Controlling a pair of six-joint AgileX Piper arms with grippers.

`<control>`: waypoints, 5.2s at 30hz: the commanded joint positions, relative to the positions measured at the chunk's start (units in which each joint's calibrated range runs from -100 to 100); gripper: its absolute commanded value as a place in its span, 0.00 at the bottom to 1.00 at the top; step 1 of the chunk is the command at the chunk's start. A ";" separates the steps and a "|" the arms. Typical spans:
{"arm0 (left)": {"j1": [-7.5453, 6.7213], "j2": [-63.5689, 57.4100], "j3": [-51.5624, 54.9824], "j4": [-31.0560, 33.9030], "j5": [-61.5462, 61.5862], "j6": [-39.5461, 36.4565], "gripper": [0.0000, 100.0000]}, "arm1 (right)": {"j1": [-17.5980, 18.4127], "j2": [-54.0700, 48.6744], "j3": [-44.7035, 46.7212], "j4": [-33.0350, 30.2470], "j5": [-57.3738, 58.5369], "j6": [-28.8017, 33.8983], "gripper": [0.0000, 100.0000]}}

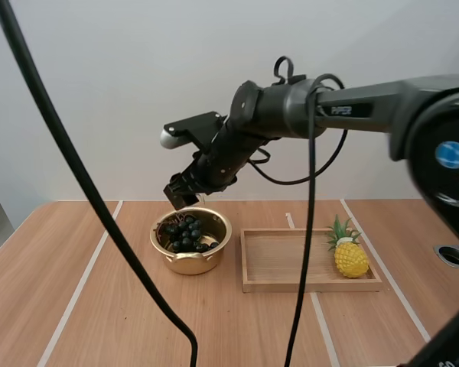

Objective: Open the pot, put the grape inside, and close it

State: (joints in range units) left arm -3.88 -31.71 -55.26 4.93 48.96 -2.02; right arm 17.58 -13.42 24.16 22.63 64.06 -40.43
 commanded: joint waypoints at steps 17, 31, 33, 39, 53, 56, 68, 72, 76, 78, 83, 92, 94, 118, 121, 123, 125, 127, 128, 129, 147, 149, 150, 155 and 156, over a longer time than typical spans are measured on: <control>0.04 -0.10 -0.42 0.52 -1.30 -0.48 0.00 | -7.60 -28.46 -12.61 -20.86 9.30 16.99 1.00; 0.04 -0.10 -0.42 0.52 -1.30 -0.48 0.00 | -8.95 -40.71 -12.61 -20.52 32.52 15.41 1.00; 0.04 -0.10 -0.42 0.52 -1.30 -0.48 0.00 | -8.95 -42.02 -12.61 -19.09 35.94 14.15 1.00; 0.04 -0.10 -0.42 0.52 -1.30 -0.48 0.00 | -8.95 -45.38 -12.61 -12.76 35.94 11.24 1.00; 0.04 -0.10 -0.42 0.52 -1.30 -0.48 0.00 | -8.87 -59.90 10.13 -13.07 35.94 7.95 1.00; 0.04 -0.10 -0.42 0.52 -1.30 -0.48 0.00 | -8.87 -63.08 12.73 -13.18 35.94 7.62 1.00; 0.04 -0.10 -0.42 0.52 -1.19 -0.48 0.00 | -8.87 -67.30 13.08 -13.09 35.94 8.35 0.00; 0.04 -0.10 -0.42 0.52 2.23 -0.48 0.00 | -8.87 -67.41 13.08 -13.09 35.94 8.35 0.00; 0.04 0.05 -0.42 0.02 14.42 -0.48 0.00 | -8.87 -67.41 13.08 -13.09 35.94 8.35 0.00; 0.04 0.73 -0.42 0.02 20.72 -0.48 0.00 | -8.87 -67.40 13.08 -13.09 35.94 8.68 0.00; 0.04 3.09 -0.42 0.02 32.96 -0.26 0.00 | -8.87 -67.40 13.08 -13.09 35.94 8.84 0.00; 0.04 8.27 -0.42 0.02 51.04 3.15 0.00 | -8.87 -67.40 13.08 -13.09 35.94 8.93 0.00; 0.04 9.29 -0.42 0.02 51.04 4.42 0.00 | -8.87 -67.40 13.08 -13.09 35.94 8.93 0.00; 0.04 7.76 31.71 -8.44 51.04 18.59 0.00 | -8.87 -67.40 13.08 -13.09 35.94 8.93 0.00; 0.04 7.76 38.90 -9.11 51.04 20.80 0.00 | -8.87 -67.40 13.08 -13.09 35.94 8.93 0.00; 0.04 7.87 43.09 -9.20 51.04 22.72 0.00 | -8.87 -67.40 13.08 -13.09 35.94 8.93 0.00; 0.04 8.13 47.64 -9.34 51.04 24.82 0.00 | -8.87 -67.40 13.08 -13.09 35.94 8.93 0.00; 0.04 8.25 51.66 -9.45 51.04 26.39 0.00 | -8.87 -67.40 13.08 -13.09 35.94 8.93 0.00; 0.04 8.25 53.89 -9.45 51.04 27.12 0.00 | -8.87 -67.40 13.08 -13.09 35.94 8.93 0.00; 0.04 8.25 56.11 -9.69 51.04 27.72 0.00 | -8.87 -67.40 13.08 -13.09 35.94 8.93 0.00; 0.04 23.11 68.17 -15.14 51.04 34.55 0.00 | -8.87 -67.40 13.08 -12.74 35.94 8.93 0.00; 0.04 25.02 68.17 -15.14 51.04 34.87 0.00 | -8.87 -67.40 13.08 -12.74 35.94 8.93 0.00; 0.04 26.07 68.17 -15.26 51.04 35.08 0.00 | -8.87 -67.40 13.08 -12.74 35.94 8.93 0.00; 0.04 30.53 68.17 -15.51 51.04 35.30 0.00 | -8.87 -67.40 13.08 -12.64 35.94 8.93 0.00; 0.04 31.37 68.17 -15.61 51.04 35.30 0.00 | -8.87 -67.40 13.08 -12.64 35.94 8.93 0.00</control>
State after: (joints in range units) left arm -3.88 -1.68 12.84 -9.23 100.00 33.10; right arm 8.87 -80.39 37.17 9.73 100.00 -31.50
